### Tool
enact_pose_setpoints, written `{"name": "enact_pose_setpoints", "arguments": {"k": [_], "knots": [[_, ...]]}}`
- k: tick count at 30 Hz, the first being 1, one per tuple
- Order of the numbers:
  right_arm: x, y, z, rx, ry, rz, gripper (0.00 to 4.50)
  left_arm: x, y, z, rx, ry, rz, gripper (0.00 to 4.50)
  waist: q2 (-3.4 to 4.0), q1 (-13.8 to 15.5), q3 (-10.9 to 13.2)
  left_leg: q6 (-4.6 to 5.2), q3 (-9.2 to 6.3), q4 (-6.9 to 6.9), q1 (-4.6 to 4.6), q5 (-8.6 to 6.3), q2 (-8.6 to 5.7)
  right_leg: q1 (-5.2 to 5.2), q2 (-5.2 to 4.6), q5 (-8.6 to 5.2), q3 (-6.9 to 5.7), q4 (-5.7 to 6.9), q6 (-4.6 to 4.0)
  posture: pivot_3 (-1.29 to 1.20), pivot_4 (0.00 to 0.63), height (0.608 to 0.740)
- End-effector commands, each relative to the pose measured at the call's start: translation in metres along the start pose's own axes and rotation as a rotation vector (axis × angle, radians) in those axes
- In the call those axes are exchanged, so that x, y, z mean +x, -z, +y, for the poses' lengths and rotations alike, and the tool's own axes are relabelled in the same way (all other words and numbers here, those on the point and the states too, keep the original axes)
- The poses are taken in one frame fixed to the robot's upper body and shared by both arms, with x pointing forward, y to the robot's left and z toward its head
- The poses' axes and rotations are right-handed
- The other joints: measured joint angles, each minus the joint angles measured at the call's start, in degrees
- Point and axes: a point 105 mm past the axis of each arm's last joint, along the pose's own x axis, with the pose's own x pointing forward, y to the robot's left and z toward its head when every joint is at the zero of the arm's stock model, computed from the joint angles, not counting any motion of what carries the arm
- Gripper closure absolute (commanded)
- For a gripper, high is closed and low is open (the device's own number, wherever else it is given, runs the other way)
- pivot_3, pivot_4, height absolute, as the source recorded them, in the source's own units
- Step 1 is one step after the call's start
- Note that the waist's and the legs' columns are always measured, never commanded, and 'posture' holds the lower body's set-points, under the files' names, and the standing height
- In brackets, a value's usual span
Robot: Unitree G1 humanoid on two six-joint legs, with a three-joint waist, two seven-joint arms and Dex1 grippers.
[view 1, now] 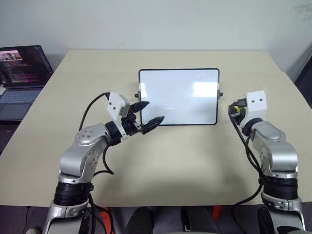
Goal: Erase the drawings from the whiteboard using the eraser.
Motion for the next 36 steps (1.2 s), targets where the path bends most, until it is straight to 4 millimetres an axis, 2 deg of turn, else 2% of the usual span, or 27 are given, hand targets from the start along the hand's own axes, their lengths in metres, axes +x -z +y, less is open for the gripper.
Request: {"name": "enact_pose_setpoints", "arguments": {"k": [1,9,20,30,36], "knots": [[-0.009,-0.007,-0.006,0.008,0.030,-0.035,3.21,-0.001,-0.010,-0.015,0.019,0.081,-0.019,0.00,0.00,0.0,0.0,0.00,0.00,0.00,0.01,0.00,0.00,0.01,0.00,0.00,0.00,0.00,0.00,0.00,0.150,0.740],[-0.015,0.015,-0.009,0.047,0.050,0.029,3.21,-0.007,0.002,-0.029,-0.012,0.231,0.069,0.00,0.00,0.0,0.0,0.01,0.00,0.01,0.05,0.00,-0.01,0.07,0.01,0.00,0.00,0.00,0.00,0.00,0.150,0.740],[-0.014,0.040,-0.016,0.099,0.065,0.102,3.21,-0.013,0.013,-0.028,0.010,0.317,0.123,0.00,0.01,0.0,0.0,0.06,0.00,0.02,0.09,-0.03,-0.01,0.10,0.02,0.00,-0.01,0.00,0.00,0.00,0.150,0.740],[-0.007,0.044,-0.011,0.122,0.050,0.114,3.21,-0.013,0.014,-0.028,0.042,0.354,0.123,0.00,0.01,0.0,0.0,0.09,0.00,0.02,0.10,-0.04,-0.01,0.10,0.02,0.00,-0.01,0.01,0.00,0.00,0.150,0.740],[-0.001,0.043,-0.008,0.116,0.040,0.106,3.21,-0.014,0.015,-0.020,0.092,0.344,0.133,0.00,0.01,0.0,0.0,0.09,0.01,0.04,0.10,-0.03,-0.01,0.10,0.02,0.00,0.00,0.02,0.00,0.00,0.150,0.740]]}}
